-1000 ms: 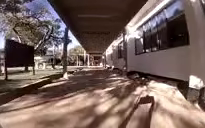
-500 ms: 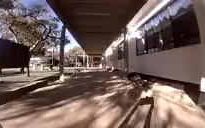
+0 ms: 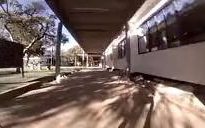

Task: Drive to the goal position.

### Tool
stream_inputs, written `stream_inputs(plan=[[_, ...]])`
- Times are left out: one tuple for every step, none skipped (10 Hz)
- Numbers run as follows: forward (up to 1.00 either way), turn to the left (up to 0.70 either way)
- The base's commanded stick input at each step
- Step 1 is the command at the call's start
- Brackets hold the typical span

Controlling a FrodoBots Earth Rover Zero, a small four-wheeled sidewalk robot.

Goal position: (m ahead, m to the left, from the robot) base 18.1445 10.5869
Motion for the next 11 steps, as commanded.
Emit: stream_inputs(plan=[[0.7, 0.0], [0.7, 0.0], [0.7, 0.13], [0.7, 0.3], [0.7, 0.22], [0.7, 0.04], [0.7, 0.0], [0.7, 0.0], [0.7, 0.0], [0.7, 0.0], [0.7, 0.0]])
